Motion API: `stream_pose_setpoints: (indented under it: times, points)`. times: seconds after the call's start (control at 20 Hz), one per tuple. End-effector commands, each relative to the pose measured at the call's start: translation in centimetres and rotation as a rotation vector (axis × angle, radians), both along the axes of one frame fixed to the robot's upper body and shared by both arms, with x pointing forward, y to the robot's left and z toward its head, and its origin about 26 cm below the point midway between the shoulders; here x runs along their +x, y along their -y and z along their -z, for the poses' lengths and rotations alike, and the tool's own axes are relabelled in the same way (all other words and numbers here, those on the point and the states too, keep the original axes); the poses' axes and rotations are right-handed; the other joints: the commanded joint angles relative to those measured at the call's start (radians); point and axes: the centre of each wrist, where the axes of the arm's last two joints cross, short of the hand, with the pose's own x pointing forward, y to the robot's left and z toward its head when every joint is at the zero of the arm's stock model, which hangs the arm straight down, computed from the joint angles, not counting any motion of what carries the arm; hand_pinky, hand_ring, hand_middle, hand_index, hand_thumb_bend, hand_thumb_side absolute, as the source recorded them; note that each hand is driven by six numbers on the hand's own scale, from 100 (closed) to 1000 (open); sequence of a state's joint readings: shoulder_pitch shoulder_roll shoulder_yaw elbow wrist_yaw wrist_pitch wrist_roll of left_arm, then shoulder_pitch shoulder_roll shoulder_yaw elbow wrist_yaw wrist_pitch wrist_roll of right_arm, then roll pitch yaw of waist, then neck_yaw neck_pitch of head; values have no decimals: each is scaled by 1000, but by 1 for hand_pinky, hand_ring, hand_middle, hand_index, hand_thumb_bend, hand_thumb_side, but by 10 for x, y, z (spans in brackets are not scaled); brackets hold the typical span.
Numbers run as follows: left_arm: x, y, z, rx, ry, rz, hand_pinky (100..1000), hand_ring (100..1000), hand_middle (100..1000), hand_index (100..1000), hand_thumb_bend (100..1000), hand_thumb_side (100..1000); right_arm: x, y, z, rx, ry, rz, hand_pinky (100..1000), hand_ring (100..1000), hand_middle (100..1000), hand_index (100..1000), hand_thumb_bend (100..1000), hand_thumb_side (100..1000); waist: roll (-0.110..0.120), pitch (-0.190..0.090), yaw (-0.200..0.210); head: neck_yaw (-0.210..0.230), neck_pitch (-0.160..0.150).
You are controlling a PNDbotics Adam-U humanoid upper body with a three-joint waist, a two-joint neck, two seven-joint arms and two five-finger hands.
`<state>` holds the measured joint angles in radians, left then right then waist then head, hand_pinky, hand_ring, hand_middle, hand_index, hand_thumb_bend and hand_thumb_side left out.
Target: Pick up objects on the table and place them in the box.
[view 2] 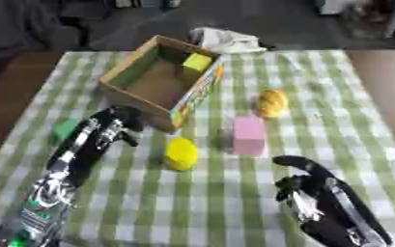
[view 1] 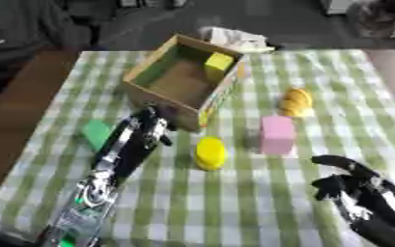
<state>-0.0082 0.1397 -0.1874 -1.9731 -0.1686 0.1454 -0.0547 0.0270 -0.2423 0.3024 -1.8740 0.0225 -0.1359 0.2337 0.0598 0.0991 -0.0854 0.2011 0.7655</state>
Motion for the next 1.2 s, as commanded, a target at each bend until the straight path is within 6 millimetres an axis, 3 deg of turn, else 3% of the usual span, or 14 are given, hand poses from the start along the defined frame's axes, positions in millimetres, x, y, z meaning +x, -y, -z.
stream_pose_setpoints:
  times: [0.05, 0.25, 0.4, 0.65, 0.9, 1.05, 1.2]
  points:
    - [0, -10, -9, 17, 54, -56, 562, 681, 583, 763, 100, 748, 1, 2, -6, -2, 22, 0, 705, 484, 797, 812, 100, 467, -3, -8, 1, 0, 4]
    - [1, -34, -13, 95, 122, -165, 572, 692, 598, 771, 100, 619, 1, 3, -5, -5, 20, 6, 705, 484, 797, 812, 100, 467, 0, -9, 1, -4, 4]
    - [1, -57, -18, 198, 189, -221, 604, 721, 643, 790, 100, 446, 1, 4, -4, -12, 19, 9, 705, 484, 797, 813, 100, 467, 7, -11, 0, -9, 4]
    - [-5, -95, -26, 417, 241, -219, 677, 749, 710, 833, 100, 256, 0, 7, -3, -26, 18, 16, 705, 484, 798, 813, 100, 467, 22, -14, -3, -20, 4]
    - [-11, -128, -40, 685, 190, -211, 752, 744, 741, 870, 100, 226, 0, 9, -2, -39, 16, 16, 706, 485, 798, 813, 100, 468, 34, -16, -5, -26, 4]
    - [-6, -142, -63, 1100, 112, -232, 774, 745, 751, 891, 248, 255, 0, 8, -2, -31, 14, 18, 706, 485, 798, 813, 100, 467, 25, -17, -7, -29, 4]
    - [-3, -140, -69, 1269, 15, -238, 796, 751, 763, 899, 352, 299, 0, 9, -1, -32, 12, 20, 706, 485, 798, 813, 100, 468, 23, -16, -11, -30, 4]
